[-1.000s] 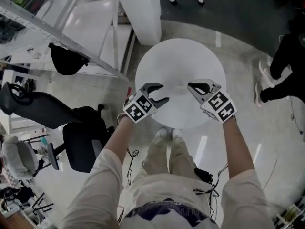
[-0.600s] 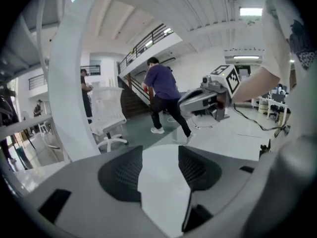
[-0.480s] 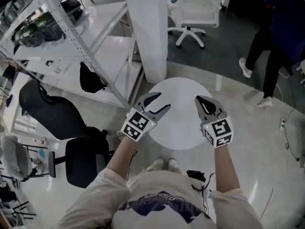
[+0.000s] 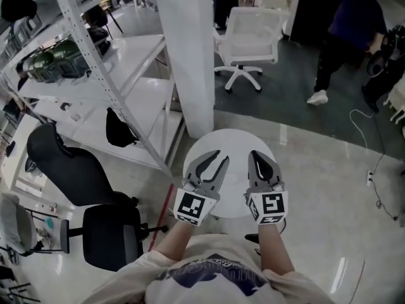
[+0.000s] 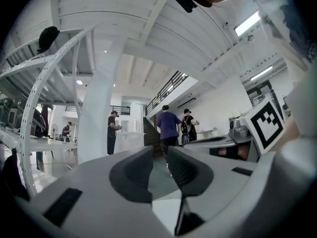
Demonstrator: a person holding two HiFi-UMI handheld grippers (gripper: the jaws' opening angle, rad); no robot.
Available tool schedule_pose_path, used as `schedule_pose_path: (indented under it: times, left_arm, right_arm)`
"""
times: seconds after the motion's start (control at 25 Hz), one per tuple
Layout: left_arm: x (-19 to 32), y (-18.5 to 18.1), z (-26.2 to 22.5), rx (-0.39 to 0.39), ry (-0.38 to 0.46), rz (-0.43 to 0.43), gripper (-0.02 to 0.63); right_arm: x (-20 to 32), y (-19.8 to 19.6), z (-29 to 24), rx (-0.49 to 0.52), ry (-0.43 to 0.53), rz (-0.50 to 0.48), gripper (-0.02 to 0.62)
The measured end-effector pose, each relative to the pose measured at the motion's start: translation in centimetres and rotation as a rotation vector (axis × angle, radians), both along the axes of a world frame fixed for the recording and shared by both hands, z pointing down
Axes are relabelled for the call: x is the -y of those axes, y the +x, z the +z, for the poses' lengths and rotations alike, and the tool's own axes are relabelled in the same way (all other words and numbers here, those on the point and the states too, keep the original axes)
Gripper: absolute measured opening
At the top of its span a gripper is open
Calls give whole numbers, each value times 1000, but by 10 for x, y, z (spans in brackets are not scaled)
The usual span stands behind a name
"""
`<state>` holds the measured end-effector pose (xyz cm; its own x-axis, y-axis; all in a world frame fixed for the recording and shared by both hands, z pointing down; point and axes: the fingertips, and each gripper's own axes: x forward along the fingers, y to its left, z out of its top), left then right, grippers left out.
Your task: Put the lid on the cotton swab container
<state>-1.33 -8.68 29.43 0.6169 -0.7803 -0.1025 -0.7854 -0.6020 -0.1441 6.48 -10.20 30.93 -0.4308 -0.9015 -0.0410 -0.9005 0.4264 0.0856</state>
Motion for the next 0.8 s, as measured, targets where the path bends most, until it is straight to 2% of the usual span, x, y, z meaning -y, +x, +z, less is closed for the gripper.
schedule_pose_path:
  times: [0.24, 0.48, 0.8]
  left_arm:
    - [-12, 4, -11, -49, 33, -41, 1]
    - [-22, -3, -12, -110, 42, -117, -6]
    - [-16, -14, -14, -109, 51, -156, -6]
  right_arm:
    - [-23, 0, -6, 16, 61, 54, 9]
    - [-38, -5, -1, 3, 68, 71, 9]
    - [-37, 0, -10, 0, 96, 98, 9]
